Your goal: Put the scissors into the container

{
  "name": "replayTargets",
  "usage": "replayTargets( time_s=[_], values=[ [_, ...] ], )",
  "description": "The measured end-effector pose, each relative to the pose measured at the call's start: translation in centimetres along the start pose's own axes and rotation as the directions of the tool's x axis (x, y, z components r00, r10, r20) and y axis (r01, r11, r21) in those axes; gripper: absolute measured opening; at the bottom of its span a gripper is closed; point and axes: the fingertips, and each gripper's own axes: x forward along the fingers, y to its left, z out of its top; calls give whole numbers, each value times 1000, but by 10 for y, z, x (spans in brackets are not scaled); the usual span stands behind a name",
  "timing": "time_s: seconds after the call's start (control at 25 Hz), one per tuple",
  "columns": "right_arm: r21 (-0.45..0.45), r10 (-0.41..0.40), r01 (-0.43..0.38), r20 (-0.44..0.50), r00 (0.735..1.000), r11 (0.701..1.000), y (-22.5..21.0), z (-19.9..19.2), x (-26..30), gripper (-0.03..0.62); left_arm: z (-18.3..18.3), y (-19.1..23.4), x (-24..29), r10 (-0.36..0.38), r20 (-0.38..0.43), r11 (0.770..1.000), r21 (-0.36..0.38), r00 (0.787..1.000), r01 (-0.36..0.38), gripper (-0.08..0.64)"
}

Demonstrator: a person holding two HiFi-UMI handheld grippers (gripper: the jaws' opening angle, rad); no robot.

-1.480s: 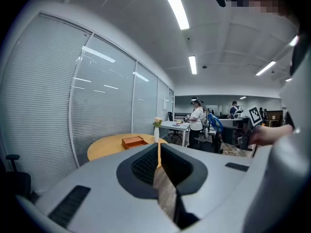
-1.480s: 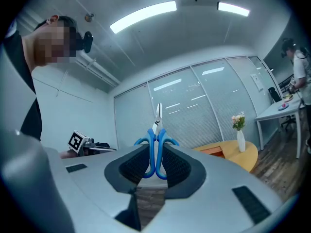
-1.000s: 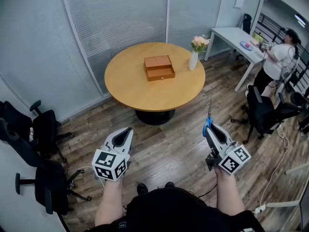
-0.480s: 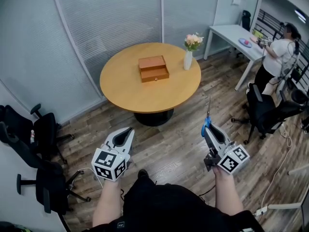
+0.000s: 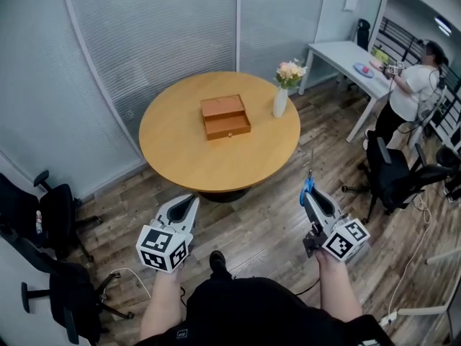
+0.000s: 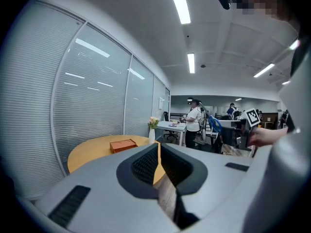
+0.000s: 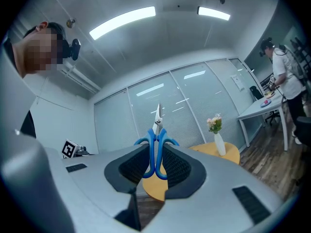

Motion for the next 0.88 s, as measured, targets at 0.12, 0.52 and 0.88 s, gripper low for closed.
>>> replayTargets(
  time_s=[0.12,0.52,0.88],
  values=[
    [-10,-30,30,-2,1000,1000,-13,5,34,98,9,29,29,-25,-1,1000,0,1000,25,26],
    [-15,-67,67,-20,998,998,-33,1,156,98,26,134,92,-69,-8,998,-8,998,69,26],
    [-21,-68,67,-45,997,998,-36,-13,232,98,21,195,126,-99,-26,995,-26,995,99,26]
  ],
)
